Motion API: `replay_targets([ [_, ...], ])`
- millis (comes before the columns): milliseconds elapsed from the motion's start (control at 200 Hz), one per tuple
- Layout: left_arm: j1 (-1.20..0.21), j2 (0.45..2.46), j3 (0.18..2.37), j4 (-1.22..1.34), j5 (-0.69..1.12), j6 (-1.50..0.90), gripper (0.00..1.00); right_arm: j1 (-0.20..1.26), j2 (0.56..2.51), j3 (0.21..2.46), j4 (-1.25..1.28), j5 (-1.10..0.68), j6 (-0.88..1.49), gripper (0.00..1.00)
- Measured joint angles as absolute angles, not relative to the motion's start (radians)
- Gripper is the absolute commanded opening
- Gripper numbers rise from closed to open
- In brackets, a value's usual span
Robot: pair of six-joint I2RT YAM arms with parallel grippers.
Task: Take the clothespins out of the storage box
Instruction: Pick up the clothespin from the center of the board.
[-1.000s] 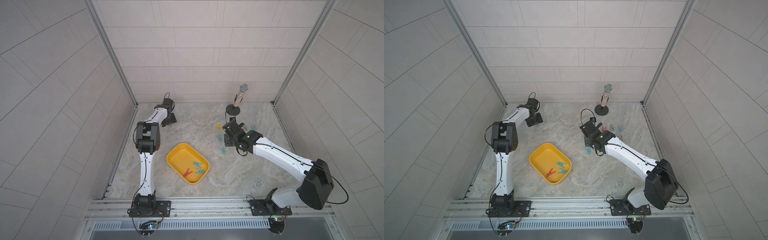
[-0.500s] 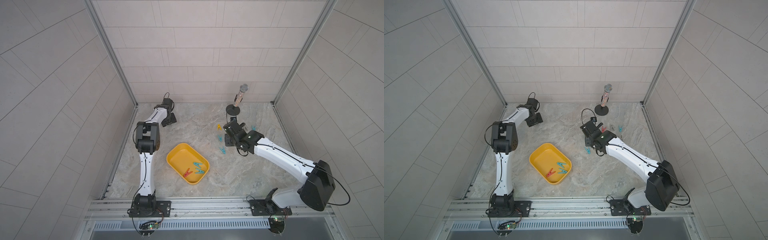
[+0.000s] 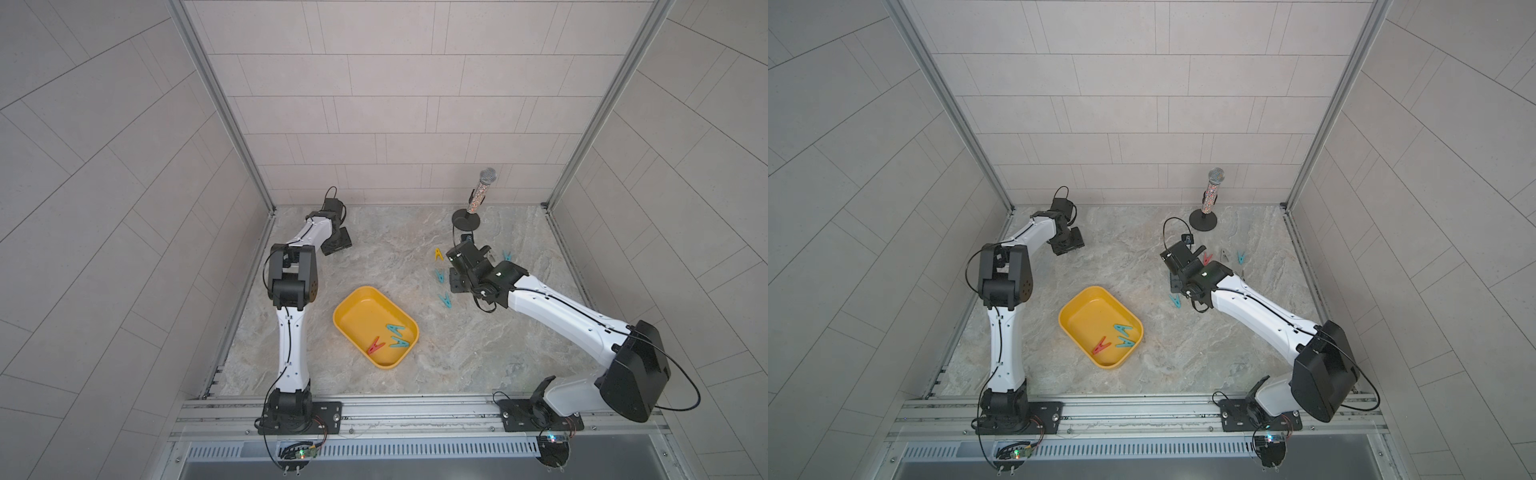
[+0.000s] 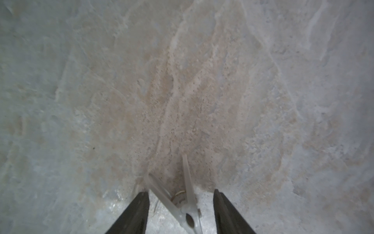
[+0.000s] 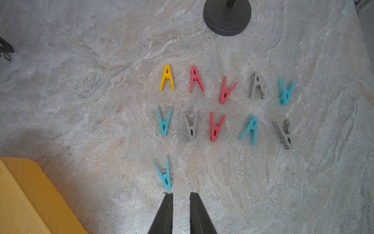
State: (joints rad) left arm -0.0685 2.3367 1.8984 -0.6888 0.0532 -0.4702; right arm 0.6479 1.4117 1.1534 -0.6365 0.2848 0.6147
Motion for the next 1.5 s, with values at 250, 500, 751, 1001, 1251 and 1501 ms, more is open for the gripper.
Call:
replay_targets([
  [250,-0.068,2.328,1.882,-0.688,0.055,-0.467,0.52,0.648,1.412,1.153,-0.636,0.285,0.619,0.19],
  [500,-0.065,2.308,1.849,-0.685,0.051,-0.460,0.40,0.648,1.412,1.153,-0.636,0.284,0.626,0.19],
  [751,-0.065,2.270,1.790,-0.686,0.056,-0.437,0.34,0.648,1.412,1.153,-0.630,0.268,0.625,0.19],
  [1001,-0.065,2.219,1.711,-0.682,0.069,-0.374,0.27,0.648,1.412,1.153,-0.611,0.244,0.625,0.19],
  [1251,-0.059,2.202,1.684,-0.664,0.066,-0.328,0.39,0.648,1.414,1.153,-0.602,0.224,0.625,0.19],
  [1501,-0.058,2.234,1.748,-0.666,0.058,-0.305,0.40,0.648,1.415,1.153,-0.602,0.221,0.625,0.19],
])
